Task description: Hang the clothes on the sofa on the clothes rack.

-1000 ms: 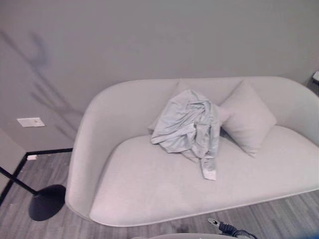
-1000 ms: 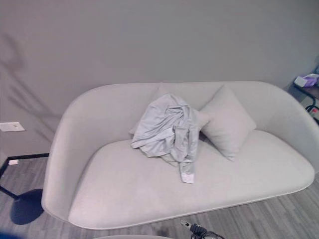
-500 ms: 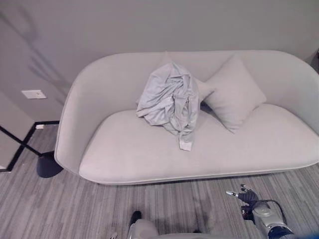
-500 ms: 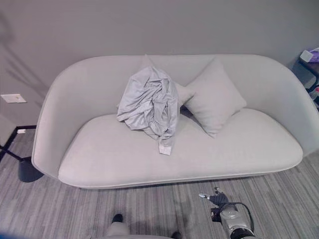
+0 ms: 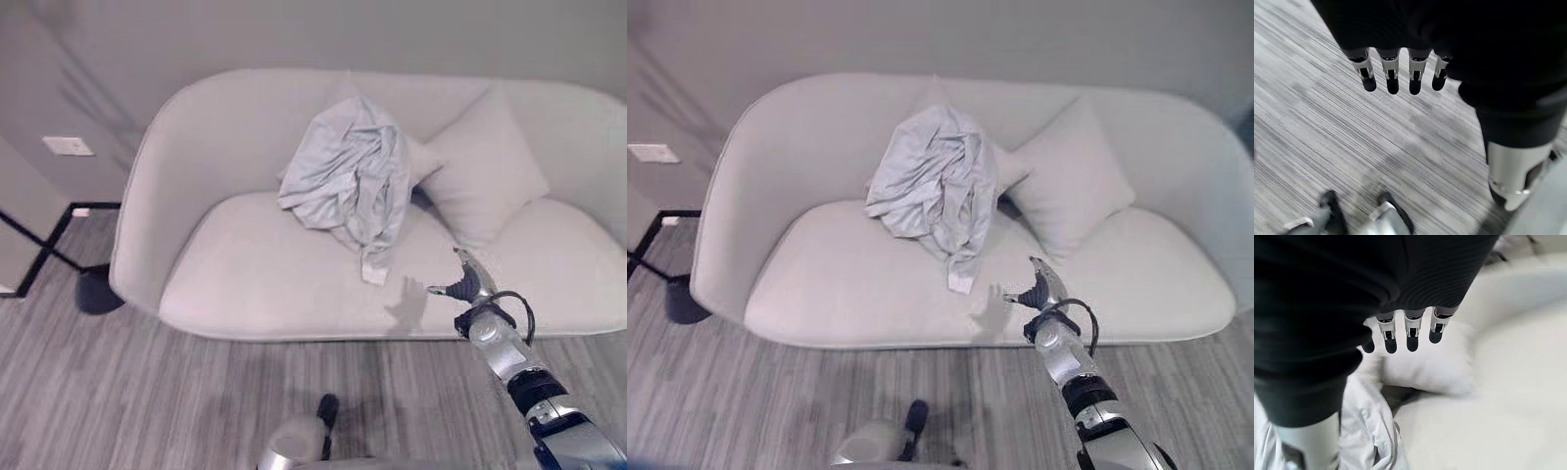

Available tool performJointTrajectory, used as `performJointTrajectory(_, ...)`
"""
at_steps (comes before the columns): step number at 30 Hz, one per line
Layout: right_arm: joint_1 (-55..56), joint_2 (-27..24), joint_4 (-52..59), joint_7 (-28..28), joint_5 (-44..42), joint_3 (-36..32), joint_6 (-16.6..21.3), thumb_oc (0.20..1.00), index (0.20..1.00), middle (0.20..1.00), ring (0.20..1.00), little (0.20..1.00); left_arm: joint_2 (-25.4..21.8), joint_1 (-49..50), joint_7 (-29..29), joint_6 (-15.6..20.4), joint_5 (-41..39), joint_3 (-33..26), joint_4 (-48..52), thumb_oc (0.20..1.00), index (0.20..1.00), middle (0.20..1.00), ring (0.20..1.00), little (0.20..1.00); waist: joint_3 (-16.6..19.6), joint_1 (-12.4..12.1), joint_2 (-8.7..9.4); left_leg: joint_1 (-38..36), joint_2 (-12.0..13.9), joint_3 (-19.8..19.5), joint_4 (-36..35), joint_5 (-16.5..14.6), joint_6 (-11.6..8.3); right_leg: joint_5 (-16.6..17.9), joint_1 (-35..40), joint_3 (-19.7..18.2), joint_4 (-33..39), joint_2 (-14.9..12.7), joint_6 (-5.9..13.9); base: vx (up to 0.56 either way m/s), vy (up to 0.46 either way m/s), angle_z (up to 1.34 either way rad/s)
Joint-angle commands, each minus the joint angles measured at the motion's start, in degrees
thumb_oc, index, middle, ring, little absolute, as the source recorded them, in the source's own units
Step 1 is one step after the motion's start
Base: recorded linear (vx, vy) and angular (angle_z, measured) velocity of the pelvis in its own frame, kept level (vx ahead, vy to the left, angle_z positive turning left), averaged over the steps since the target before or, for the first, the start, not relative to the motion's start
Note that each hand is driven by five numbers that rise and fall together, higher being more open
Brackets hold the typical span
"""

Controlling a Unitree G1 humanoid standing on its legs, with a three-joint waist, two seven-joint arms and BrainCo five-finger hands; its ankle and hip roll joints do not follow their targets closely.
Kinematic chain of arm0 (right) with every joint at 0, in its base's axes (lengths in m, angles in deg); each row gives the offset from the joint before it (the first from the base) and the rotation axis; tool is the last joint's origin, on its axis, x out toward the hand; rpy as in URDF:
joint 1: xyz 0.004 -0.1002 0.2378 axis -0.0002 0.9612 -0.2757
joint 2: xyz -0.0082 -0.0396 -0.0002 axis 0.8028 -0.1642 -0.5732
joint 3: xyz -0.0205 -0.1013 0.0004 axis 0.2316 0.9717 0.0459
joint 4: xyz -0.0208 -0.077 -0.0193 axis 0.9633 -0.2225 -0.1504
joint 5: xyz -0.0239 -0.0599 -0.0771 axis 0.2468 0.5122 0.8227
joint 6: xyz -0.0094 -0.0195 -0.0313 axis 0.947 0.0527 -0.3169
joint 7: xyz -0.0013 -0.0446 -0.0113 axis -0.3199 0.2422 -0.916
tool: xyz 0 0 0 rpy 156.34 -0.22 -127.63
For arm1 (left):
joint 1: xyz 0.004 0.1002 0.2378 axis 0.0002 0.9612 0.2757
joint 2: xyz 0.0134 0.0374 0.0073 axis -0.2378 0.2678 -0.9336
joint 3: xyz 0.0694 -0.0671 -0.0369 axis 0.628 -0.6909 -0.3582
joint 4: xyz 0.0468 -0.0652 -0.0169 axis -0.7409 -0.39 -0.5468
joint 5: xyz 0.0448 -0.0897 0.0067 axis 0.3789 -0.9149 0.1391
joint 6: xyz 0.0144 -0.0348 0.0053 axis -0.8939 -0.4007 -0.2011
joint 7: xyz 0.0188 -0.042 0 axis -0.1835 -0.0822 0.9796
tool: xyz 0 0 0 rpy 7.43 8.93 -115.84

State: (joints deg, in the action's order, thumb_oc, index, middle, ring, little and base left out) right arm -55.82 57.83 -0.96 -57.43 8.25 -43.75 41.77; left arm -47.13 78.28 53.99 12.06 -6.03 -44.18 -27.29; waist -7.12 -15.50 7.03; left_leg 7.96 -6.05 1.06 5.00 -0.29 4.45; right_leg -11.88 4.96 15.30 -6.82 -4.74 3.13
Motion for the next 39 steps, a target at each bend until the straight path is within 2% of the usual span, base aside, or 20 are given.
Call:
performJointTrajectory(1,0.63,-3.34,2.6,-2.53,6.16,-0.62,-0.2,1.0,1.0,1.0,1.0,1.0,-0.02,-1.89,1.46,2.81,5.79,5.68,2.38,1.0,1.0,1.0,1.0,1.0,4.05,-0.27,-0.6,0.79,1.28,-3.43,-5.67,4.68,-1.02,13.17,3.35,-0.36,-7.86,-4.44,5.08,0.22,0.191,0.03)
performJointTrajectory(2,-0.21,-3.35,2.77,-2.89,7.05,-0.33,-0.38,1.0,1.0,1.0,1.0,1.0,-0.3,-2.74,1.73,2.92,6.77,7.06,3.88,1.0,1.0,1.0,1.0,1.0,3.81,0.01,-1.06,-0.23,1.52,-3.51,-5.64,4.04,-0.32,15.47,1.65,-0.36,-12.63,-4.9,5.98,0.26,0.259,0.05)
performJointTrajectory(3,-1.93,-3.6,3.69,-3.0,8.98,0.53,-0.6,1.0,1.0,1.0,1.0,1.0,-0.98,-3.64,2.11,2.99,8.9,9.83,6.34,1.0,1.0,1.0,1.0,1.0,3.12,1.04,-2.72,-3.23,2.8,-3.85,-6.14,2.76,0.67,19.09,-1.88,0.45,-21.87,-5.88,7.51,0.17,0.199,0.13)
performJointTrajectory(4,-1.99,-3.65,3.67,-3.0,9.0,0.55,-0.6,1.0,1.0,1.0,1.0,1.0,-0.9,-3.65,2.16,2.94,8.93,9.8,6.41,1.0,1.0,1.0,1.0,1.0,3.04,0.97,-2.74,-3.21,2.72,-3.76,-6.19,2.81,0.73,18.93,-2.22,0.26,-22.43,-6.04,7.6,0.19,0.182,0.05)
performJointTrajectory(5,-2.86,-3.42,4.07,-3.29,9.64,0.93,-0.58,1.0,1.0,1.0,1.0,1.0,-1.21,-4.07,2.47,3.1,9.94,11.05,7.35,1.0,1.0,1.0,1.0,1.0,2.94,1.38,-3.65,-4.88,3.63,-3.99,-6.82,2.35,1.17,19.89,-4.05,1.57,-25.58,-6.8,8.04,0.2,0.133,0.05)
performJointTrajectory(6,-3.72,-3.01,4.26,-3.2,9.51,1.58,-0.36,1.0,1.0,1.0,1.0,1.0,-1.44,-4.36,2.27,3.03,11.19,12.41,8.14,1.0,1.0,1.0,1.0,1.0,2.7,2.17,-4.19,-8.23,3.69,-5.2,-8.92,2.03,1.52,18.4,-7.14,1.78,-28.1,-7.59,7.59,0.21,0.126,0.05)
performJointTrajectory(11,-3.77,-3.03,4.23,-3.21,9.5,1.59,-0.35,1.0,1.0,1.0,1.0,1.0,-1.42,-4.4,2.27,3.03,11.19,12.39,8.15,1.0,1.0,1.0,1.0,1.0,2.81,2.27,-4.3,-8.06,3.84,-5.31,-9.0,2.23,1.46,18.58,-7.21,1.98,-27.93,-7.44,7.45,0.08,-0.005,0.3)
performJointTrajectory(12,-4.35,-6.29,7.2,-1.52,12.4,4.0,1.52,1.0,1.0,1.0,1.0,1.0,-1.57,-5.02,1.73,3.41,13.6,14.22,9.04,1.0,1.0,1.0,1.0,1.0,2.45,3.56,-3.4,-11.12,3.65,-8.97,-9.81,0.66,0.16,13.53,-10.41,-1.23,-12.94,-3.8,5.17,0.37,-0.153,0.23)
performJointTrajectory(13,-4.3,-7.29,7.39,-1.34,13.07,4.48,1.86,1.0,1.0,1.0,1.0,1.0,-1.4,-4.98,1.7,3.59,14.13,14.7,8.68,1.0,1.0,1.0,1.0,1.0,2.34,4.03,-3.28,-12.0,3.96,-10.35,-10.0,-0.08,-0.39,13.36,-10.69,-2.49,-6.78,-2.81,4.68,0.55,-0.212,0.12)
performJointTrajectory(14,-4.73,-8.57,7.1,-1.13,13.61,5.31,2.0,1.0,1.0,1.0,1.0,1.0,-0.58,-5.03,1.3,3.76,12.88,14.45,7.82,1.0,1.0,1.0,1.0,1.0,2.16,5.08,-3.04,-13.3,3.91,-13.61,-10.0,-1.26,-1.02,15.81,-13.16,-6.82,1.38,-1.83,5.08,0.34,-0.135,0.41)
performJointTrajectory(17,-4.75,-10.1,6.57,-0.83,14.16,6.66,2.12,1.0,1.0,1.0,1.0,1.0,0.57,-5.16,1.01,3.99,11.89,14.25,6.17,1.0,1.0,1.0,1.0,1.0,1.49,6.68,-3.07,-15.12,3.79,-18.78,-10.0,-2.83,-1.3,20.12,-16.41,-13.56,6.69,-0.42,5.99,0.32,-0.075,1.07)
performJointTrajectory(18,-3.8,-10.72,5.89,-0.81,14.62,6.84,2.22,1.0,1.0,1.0,1.0,1.0,0.91,-5.09,0.59,3.84,11.99,13.8,4.21,1.0,1.0,1.0,1.0,1.0,1.13,7.43,-2.82,-16.75,3.69,-22.03,-10.0,-3.91,-1.64,22.14,-17.51,-17.43,7.07,0.36,6.39,0.27,-0.061,1.46)
performJointTrajectory(19,-3.85,-10.72,5.86,-0.84,14.62,6.86,2.24,1.0,1.0,1.0,1.0,1.0,0.92,-5.16,0.57,3.9,11.99,13.77,4.12,1.0,1.0,1.0,1.0,1.0,1.1,7.66,-2.7,-16.59,3.52,-22.26,-10.0,-3.68,-1.67,22.34,-17.52,-17.29,7.21,0.12,6.43,0.32,-0.077,1.61)
performJointTrajectory(20,-2.69,-10.61,4.37,-1.08,14.83,7.15,2.24,1.0,1.0,1.0,1.0,1.0,0.47,-5.61,0.87,3.84,12.88,12.99,2.55,1.0,1.0,1.0,1.0,1.0,1.45,7.78,-1.62,-17.22,2.99,-24.5,-10.0,-4.67,-2.11,22.19,-15.82,-17.6,9.02,-0.82,5.97,0.13,-0.027,1.58)
performJointTrajectory(23,-2.56,-9.87,2.98,-0.84,15.31,7.69,2.27,1.0,1.0,1.0,1.0,1.0,0.17,-5.22,1.02,3.67,13.21,12.21,1.94,1.0,1.0,1.0,1.0,1.0,1.95,7.88,-1.14,-17.45,3.16,-25.31,-10.0,-5.03,-2.26,22.11,-14.56,-16.37,9.22,-1.27,5.71,0.21,-0.088,1.04)
performJointTrajectory(24,-2.23,-9.45,0.79,-0.16,16.93,9.56,2.81,1.0,1.0,1.0,1.0,1.0,-0.21,-3.49,1.55,3.54,13.23,10.68,0.73,1.0,1.0,1.0,1.0,1.0,3.38,7.45,-1.06,-17.47,4.72,-26.69,-10.0,-5.16,-3.3,21.91,-14.14,-14.8,7.83,-0.71,5.33,0.3,-0.135,0.58)
performJointTrajectory(30,-3.8,-7.41,-3.91,-0.62,15.44,13.04,3.74,1.0,1.0,1.0,1.0,1.0,-0.44,-3.41,2.85,3.97,15.4,12.63,1.05,1.0,1.0,1.0,1.0,1.0,3.89,6.87,-0.72,-14.79,6.83,-30.65,-10.0,-4.47,-5.84,19.16,-14.69,-10.23,6.2,0.22,4.64,0.16,-0.09,0.37)
performJointTrajectory(36,-7.08,-6.76,-6.46,-3.35,16.05,15.47,3.52,1.0,1.0,1.0,1.0,1.0,0.17,-4.8,4.2,4.87,17.13,16.92,3.4,1.0,1.0,1.0,1.0,1.0,2.42,5.75,-1.08,-12.1,7.39,-32.65,-10.0,-3.55,-6.75,18.02,-16.12,-7.2,5.26,0.06,4.36,0.01,-0.045,0.29)
performJointTrajectory(39,-10.99,-5.84,-6.52,-8.17,19.48,17.38,1.27,1.0,1.0,1.0,1.0,1.0,0.86,-6.14,6.27,5.44,18.95,20.9,4.52,1.0,1.0,1.0,1.0,1.0,0.31,4.24,-2.7,-8.91,7.65,-33.88,-10.0,-2.83,-7.3,17.02,-17.96,-5.14,4.61,0.13,3.96,-0.03,-0.025,0.31)
